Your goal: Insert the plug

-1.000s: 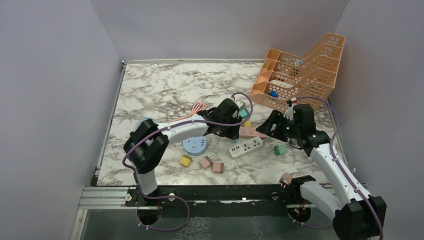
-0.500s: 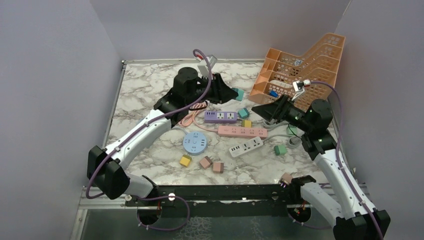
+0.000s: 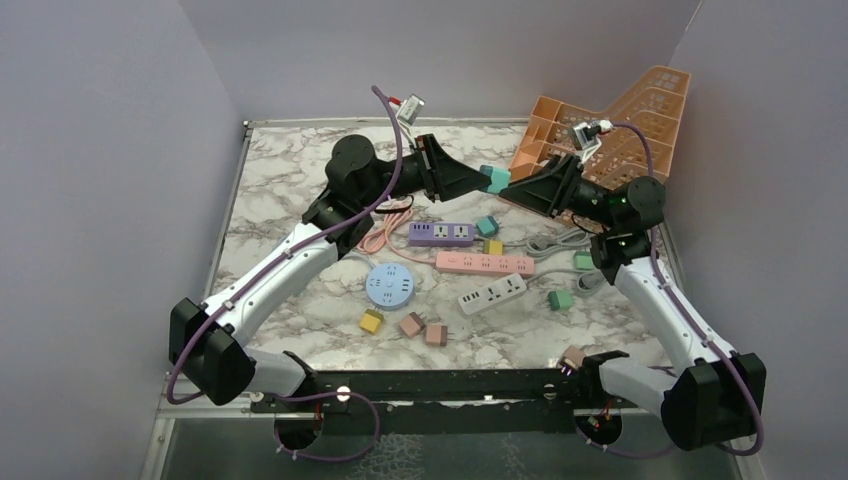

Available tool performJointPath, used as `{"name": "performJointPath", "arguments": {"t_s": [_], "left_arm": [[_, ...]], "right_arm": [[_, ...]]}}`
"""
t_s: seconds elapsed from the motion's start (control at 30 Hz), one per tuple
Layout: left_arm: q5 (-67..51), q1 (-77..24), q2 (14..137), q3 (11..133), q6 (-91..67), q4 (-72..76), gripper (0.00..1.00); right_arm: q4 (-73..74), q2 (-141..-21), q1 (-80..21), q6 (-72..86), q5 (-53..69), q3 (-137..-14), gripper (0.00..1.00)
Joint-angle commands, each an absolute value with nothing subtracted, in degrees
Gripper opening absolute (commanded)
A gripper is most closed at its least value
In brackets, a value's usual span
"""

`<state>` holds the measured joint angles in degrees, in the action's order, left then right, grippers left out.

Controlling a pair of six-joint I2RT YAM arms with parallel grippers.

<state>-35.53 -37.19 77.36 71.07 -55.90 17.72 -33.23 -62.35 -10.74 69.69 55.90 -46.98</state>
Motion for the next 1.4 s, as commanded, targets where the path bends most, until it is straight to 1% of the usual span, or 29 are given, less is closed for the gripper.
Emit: {"name": "performJointPath", "arguments": {"t_s": [0.0,0.3,0.57,0.6,0.67,0.73,0.77,0.8,0.83,0.9,0.97,1.03,1.1,1.17,1.27,1.3,1.37], "left_arm": [[-38.9,-37.0,77.6,71.2,-58.7,23.0,0.25],[-38.4,-37.1,78.2,70.0,-58.5,24.0,0.25],[-37.5,-37.0,78.2,68.7,-57.5,24.1,0.25],[-37.4,-37.0,78.1,68.5,-57.5,24.1,0.25],[-37.2,-37.0,78.0,68.0,-57.4,24.2,0.25],[-36.8,-37.1,77.6,67.4,-57.2,24.1,0.25],[-36.4,-37.0,77.3,66.9,-57.0,24.1,0.28],[-35.6,-37.1,76.9,66.3,-56.8,24.1,0.33],[-34.5,-37.0,76.2,65.5,-56.7,24.0,0.40],[-30.7,-36.5,74.6,63.1,-56.3,23.1,0.55],[-25.6,-35.9,72.6,60.3,-54.4,19.8,0.65],[-18.6,-35.8,70.2,58.6,-50.9,12.5,0.75],[-8.6,-35.7,68.3,57.6,-47.3,3.7,0.81],[-1.4,-35.4,66.5,57.0,-44.6,-3.4,0.87],[4.2,-35.1,63.8,56.0,-40.9,-9.7,0.97],[5.8,-35.1,63.0,55.9,-40.3,-11.4,0.99],[8.3,-35.1,61.6,56.0,-38.9,-13.9,0.99]], "right_arm": [[-46.7,-64.0,-10.7,79.6,59.9,-47.8,0.60],[-46.7,-67.5,-13.7,80.5,57.9,-49.3,0.50],[-48.5,-69.2,-13.9,80.5,55.8,-50.1,0.43],[-48.7,-69.3,-13.9,80.4,55.4,-50.1,0.41],[-48.7,-69.2,-13.9,80.0,54.2,-50.0,0.33],[-48.7,-69.1,-13.9,79.5,53.5,-49.6,0.18],[-48.6,-69.0,-14.0,78.9,53.4,-49.5,0.11],[-48.6,-69.0,-13.9,77.9,53.4,-49.4,0.04],[-48.3,-68.7,-13.9,76.5,53.5,-49.1,0.01],[-45.4,-68.1,-13.9,70.6,53.5,-48.6,0.01],[-33.1,-67.5,-13.9,59.7,53.8,-49.8,0.01],[-18.7,-67.9,-14.0,45.2,53.8,-53.3,0.01],[-4.7,-69.1,-13.9,32.6,50.6,-56.9,0.01],[7.6,-70.5,-14.0,20.7,46.9,-60.4,0.01],[19.0,-72.6,-14.0,8.1,40.6,-63.2,0.01],[21.9,-73.3,-14.0,4.9,38.5,-63.8,0.01],[25.9,-74.3,-14.2,-0.9,36.3,-64.9,0.01]]}}
